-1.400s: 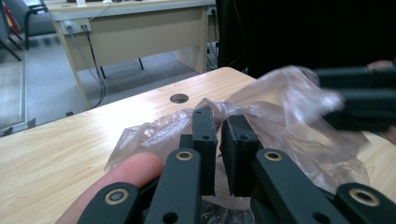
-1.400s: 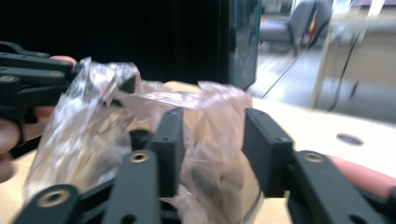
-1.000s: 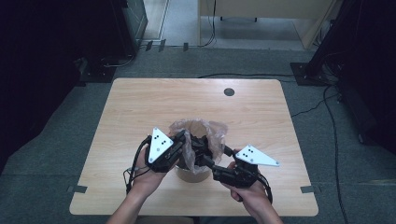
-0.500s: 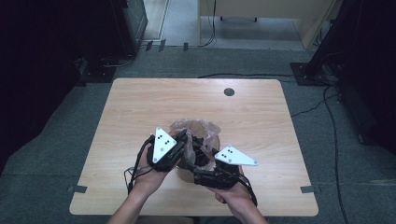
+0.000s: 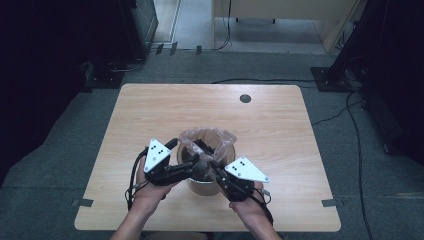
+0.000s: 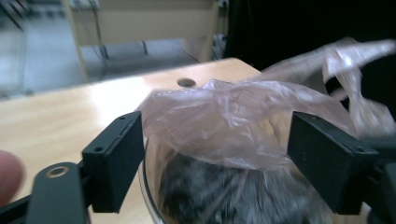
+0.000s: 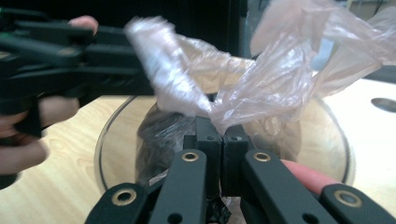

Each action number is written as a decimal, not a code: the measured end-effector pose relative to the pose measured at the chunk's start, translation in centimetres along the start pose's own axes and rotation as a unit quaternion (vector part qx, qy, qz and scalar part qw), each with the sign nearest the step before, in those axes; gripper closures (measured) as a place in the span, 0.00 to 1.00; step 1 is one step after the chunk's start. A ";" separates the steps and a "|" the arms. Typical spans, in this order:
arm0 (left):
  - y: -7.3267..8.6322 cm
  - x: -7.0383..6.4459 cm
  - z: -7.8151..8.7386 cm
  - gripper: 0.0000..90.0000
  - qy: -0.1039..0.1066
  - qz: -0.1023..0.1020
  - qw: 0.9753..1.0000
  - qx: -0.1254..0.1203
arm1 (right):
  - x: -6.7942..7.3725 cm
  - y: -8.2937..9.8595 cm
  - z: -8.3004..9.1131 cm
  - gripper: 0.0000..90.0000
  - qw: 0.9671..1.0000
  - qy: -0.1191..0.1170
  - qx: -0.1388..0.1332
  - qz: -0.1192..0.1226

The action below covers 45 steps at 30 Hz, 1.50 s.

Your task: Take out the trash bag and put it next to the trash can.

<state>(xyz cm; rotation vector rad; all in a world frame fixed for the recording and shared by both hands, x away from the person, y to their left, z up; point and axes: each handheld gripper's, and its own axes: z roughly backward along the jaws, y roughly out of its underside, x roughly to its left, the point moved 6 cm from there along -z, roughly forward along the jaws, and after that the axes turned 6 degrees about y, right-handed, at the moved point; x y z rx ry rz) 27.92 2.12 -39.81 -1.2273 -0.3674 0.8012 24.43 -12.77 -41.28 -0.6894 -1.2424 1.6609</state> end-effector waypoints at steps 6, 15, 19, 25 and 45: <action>0.7 1.5 1.5 0.20 -0.014 0.011 1.000 0.003 | 0.0 -1.5 0.3 1.00 0.999 0.012 -0.032 0.009; 4.6 5.9 3.0 0.17 -0.068 0.056 0.996 0.020 | 0.1 -3.7 1.0 1.00 0.997 0.022 -0.070 0.022; 6.0 7.2 3.8 0.17 -0.075 0.075 0.994 0.018 | 0.0 -4.4 1.2 1.00 0.996 0.028 -0.086 0.021; 9.2 9.6 4.4 0.17 -0.118 0.081 0.989 0.047 | 0.0 -5.4 1.5 1.00 0.994 0.030 -0.102 0.020; 16.6 15.3 5.8 0.17 -0.210 0.087 0.961 0.160 | -1.4 -9.7 3.1 1.00 0.987 0.043 -0.156 0.020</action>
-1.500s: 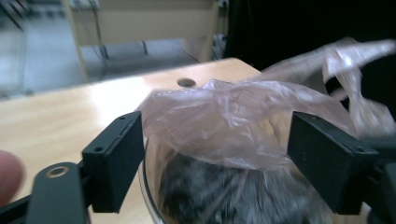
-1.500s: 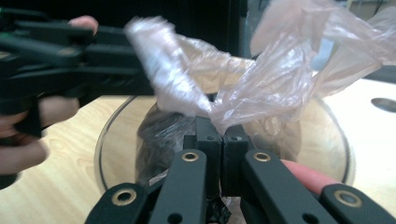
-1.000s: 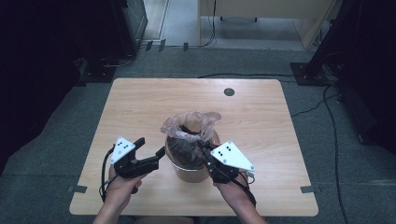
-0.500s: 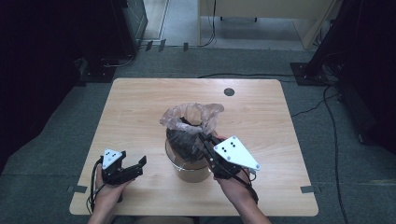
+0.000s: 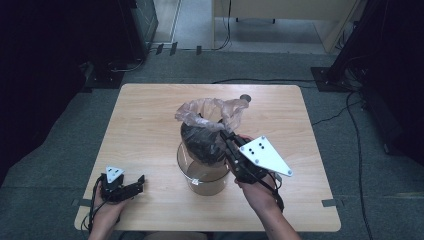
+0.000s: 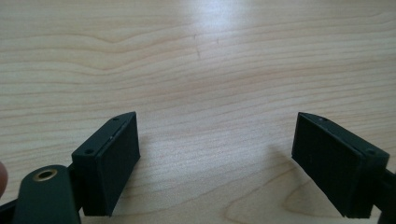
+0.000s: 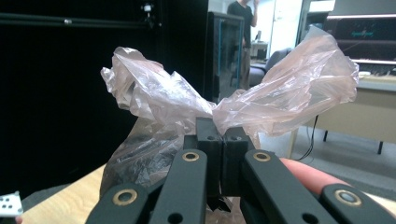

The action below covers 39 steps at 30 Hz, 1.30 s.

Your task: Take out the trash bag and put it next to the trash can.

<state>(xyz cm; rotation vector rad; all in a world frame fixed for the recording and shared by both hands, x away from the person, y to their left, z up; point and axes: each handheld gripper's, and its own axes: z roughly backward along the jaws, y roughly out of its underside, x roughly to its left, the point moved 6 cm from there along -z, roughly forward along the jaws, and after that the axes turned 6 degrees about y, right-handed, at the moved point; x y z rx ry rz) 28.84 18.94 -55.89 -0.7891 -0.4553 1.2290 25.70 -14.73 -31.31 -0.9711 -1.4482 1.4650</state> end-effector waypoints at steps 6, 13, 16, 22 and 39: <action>0.0 -0.2 -0.1 0.17 -0.009 -0.015 1.000 0.007 | -1.5 -2.0 0.2 1.00 1.000 0.017 -0.022 -0.001; 0.0 -0.2 -0.1 0.17 -0.009 -0.014 1.000 0.007 | -4.4 -3.0 0.0 1.00 0.998 0.051 -0.028 0.001; 0.0 -0.2 -0.1 0.17 -0.009 -0.014 1.000 0.007 | -5.9 -2.7 -0.4 1.00 0.997 0.071 -0.026 0.004; 0.0 -0.2 -0.1 0.17 -0.008 -0.013 1.000 0.006 | -8.9 -1.0 -1.9 1.00 0.995 0.104 -0.010 0.001; 0.0 -0.1 -0.1 0.17 -0.003 -0.012 1.000 0.004 | -11.2 7.3 -8.9 1.00 0.994 0.107 0.036 0.006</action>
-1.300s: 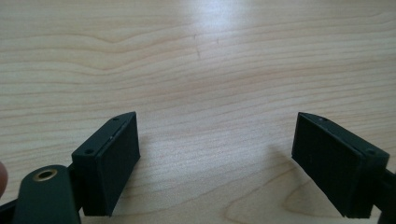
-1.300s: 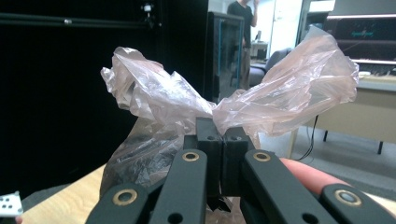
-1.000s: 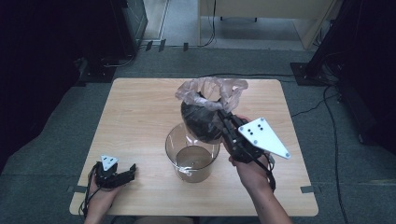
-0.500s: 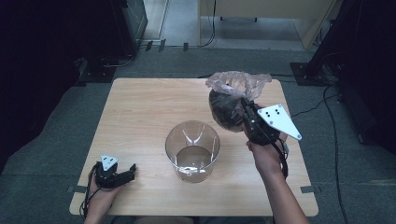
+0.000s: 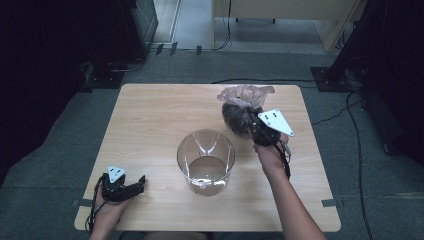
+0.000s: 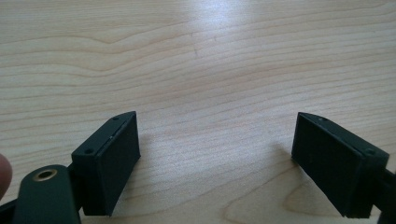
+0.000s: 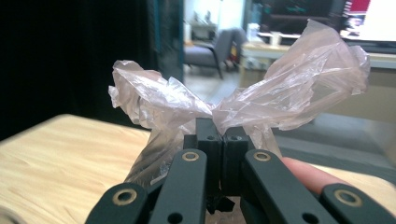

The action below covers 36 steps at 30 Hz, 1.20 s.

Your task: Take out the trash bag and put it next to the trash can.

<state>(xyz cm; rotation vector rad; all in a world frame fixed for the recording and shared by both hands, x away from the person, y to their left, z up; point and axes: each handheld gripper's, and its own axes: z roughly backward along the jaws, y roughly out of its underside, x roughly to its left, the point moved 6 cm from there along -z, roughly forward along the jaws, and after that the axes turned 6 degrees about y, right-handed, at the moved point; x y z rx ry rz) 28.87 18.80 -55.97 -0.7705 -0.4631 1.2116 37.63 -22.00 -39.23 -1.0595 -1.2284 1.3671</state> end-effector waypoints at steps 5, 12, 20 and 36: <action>0.0 0.0 0.0 0.17 0.002 0.005 1.000 -0.003 | 0.6 2.5 -1.8 0.97 0.998 -0.053 0.007 -0.013; 0.0 0.0 0.0 0.17 0.003 0.005 1.000 -0.002 | 0.0 7.1 -1.7 0.95 0.994 -0.086 0.051 -0.035; 0.0 0.0 0.0 0.17 0.001 0.000 1.000 0.000 | -0.5 7.2 -0.4 0.57 0.989 -0.117 0.078 -0.033; 0.0 0.0 0.0 0.17 -0.003 -0.002 1.000 0.002 | -0.9 9.5 2.1 0.04 0.979 -0.127 0.157 0.036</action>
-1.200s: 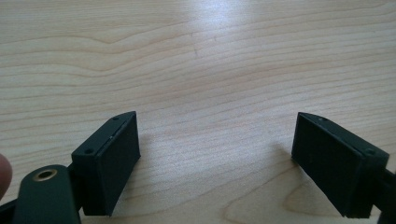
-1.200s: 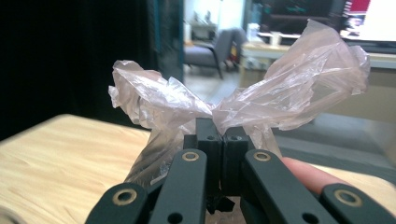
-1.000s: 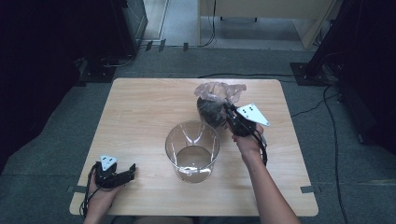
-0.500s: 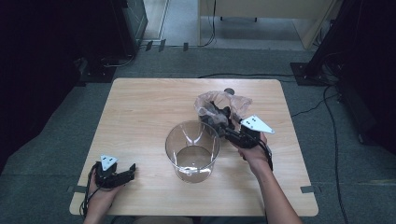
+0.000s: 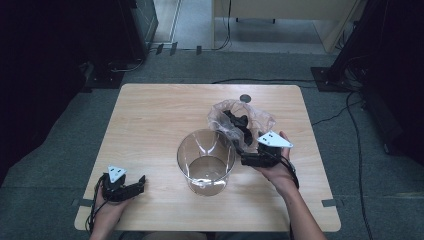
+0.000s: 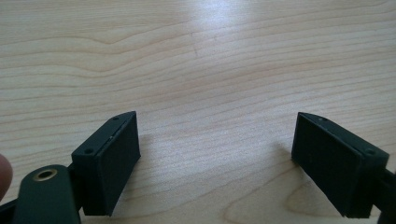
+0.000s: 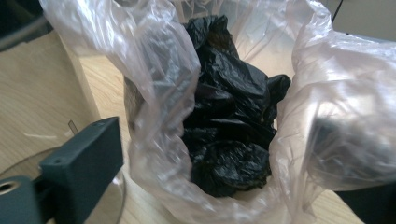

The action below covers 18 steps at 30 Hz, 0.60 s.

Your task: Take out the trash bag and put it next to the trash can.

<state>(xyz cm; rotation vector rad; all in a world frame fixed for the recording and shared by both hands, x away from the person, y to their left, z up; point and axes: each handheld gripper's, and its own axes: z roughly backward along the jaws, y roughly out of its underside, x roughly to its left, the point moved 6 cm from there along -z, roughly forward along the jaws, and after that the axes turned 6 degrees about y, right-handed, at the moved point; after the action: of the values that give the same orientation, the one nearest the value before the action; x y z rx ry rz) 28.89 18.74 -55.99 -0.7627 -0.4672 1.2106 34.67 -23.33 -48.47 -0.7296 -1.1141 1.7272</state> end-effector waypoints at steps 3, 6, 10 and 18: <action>0.0 0.0 0.0 0.17 -0.001 -0.001 1.000 -0.001 | -0.2 0.4 0.2 0.00 1.000 0.003 0.001 -0.007; 0.0 0.0 0.0 0.17 0.000 0.000 1.000 -0.001 | -0.2 0.8 0.4 0.00 1.000 0.006 0.005 -0.007; 0.0 0.0 0.0 0.17 0.001 0.001 1.000 -0.001 | 0.0 1.3 0.5 0.00 1.000 0.001 0.012 -0.002; 0.0 0.0 0.0 0.17 0.001 0.001 1.000 -0.001 | -0.3 2.7 1.0 0.00 1.000 0.000 0.025 0.002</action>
<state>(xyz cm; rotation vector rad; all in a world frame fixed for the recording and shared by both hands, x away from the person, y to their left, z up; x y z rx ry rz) 28.90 18.75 -55.99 -0.7669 -0.4660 1.2119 32.93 -24.35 -50.49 -0.7011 -1.0671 1.7522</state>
